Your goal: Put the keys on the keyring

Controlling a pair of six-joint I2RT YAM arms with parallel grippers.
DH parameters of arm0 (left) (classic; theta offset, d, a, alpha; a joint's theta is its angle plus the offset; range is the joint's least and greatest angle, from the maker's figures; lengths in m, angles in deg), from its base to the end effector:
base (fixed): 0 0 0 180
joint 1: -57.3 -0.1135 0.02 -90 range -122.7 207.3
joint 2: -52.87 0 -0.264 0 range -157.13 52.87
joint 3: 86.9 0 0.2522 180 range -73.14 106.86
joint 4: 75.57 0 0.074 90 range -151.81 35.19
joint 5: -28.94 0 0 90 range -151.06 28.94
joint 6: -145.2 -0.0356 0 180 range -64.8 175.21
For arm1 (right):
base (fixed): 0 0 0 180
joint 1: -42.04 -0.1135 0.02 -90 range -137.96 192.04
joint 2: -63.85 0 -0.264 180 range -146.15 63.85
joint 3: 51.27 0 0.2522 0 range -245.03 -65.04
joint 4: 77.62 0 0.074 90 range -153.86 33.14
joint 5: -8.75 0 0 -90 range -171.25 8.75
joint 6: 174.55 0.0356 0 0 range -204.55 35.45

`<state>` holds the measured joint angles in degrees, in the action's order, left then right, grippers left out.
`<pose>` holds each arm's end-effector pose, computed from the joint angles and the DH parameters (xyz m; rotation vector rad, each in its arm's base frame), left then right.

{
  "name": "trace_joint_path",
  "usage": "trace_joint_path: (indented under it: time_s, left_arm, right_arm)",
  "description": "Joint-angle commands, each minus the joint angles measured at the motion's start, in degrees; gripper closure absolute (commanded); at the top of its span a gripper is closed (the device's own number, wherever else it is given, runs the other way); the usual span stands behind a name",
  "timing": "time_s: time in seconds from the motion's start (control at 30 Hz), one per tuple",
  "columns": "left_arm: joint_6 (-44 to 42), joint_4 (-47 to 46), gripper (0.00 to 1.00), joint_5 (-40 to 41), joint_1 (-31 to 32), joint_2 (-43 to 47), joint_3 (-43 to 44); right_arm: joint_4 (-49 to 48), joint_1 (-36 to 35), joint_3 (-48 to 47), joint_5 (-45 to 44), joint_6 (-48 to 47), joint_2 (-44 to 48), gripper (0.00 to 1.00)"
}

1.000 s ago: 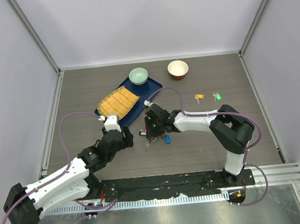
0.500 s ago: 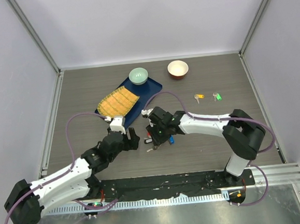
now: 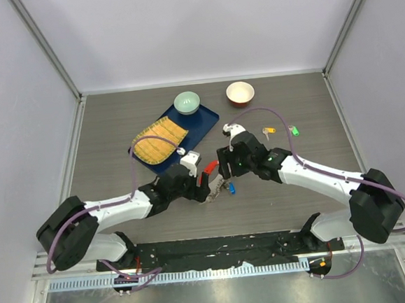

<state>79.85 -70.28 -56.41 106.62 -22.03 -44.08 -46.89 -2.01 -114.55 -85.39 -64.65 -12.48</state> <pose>0.1664 -0.1892 0.1680 0.4446 2.2486 -0.6075 0.2047 0.1945 0.2373 -0.4621 2.3355 0.4650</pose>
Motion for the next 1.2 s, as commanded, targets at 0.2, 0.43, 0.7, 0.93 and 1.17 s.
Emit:
trace_joint_path:
  time_s: [0.2, 0.43, 0.7, 0.93, 1.17]
  left_arm:
    - [-7.6, -3.8, 0.16, -10.8, -0.6, -8.8, 7.3]
    - [-3.7, -0.3, 0.16, -16.8, -0.6, -10.4, 7.9]
    - [3.9, 5.7, 0.19, -23.5, -0.2, -10.6, 8.4]
    - [11.2, 5.3, 0.2, -27.9, 4.7, -7.5, 9.6]
    - [14.1, 1.9, 0.21, -25.9, 5.0, -6.8, 9.3]
  right_arm:
    - [-4.3, 1.0, 3.5, -1.8, 0.9, 3.0, 0.31]
    - [-4.7, 2.0, 4.6, -2.9, 0.4, 4.7, 0.31]
    - [-4.8, 3.0, 4.9, -3.1, -0.1, 5.4, 0.31]
    - [-5.0, 3.2, 5.0, -2.5, -2.1, 6.1, 0.34]
    - [-4.7, 3.2, 5.1, -0.8, -3.4, 6.6, 0.37]
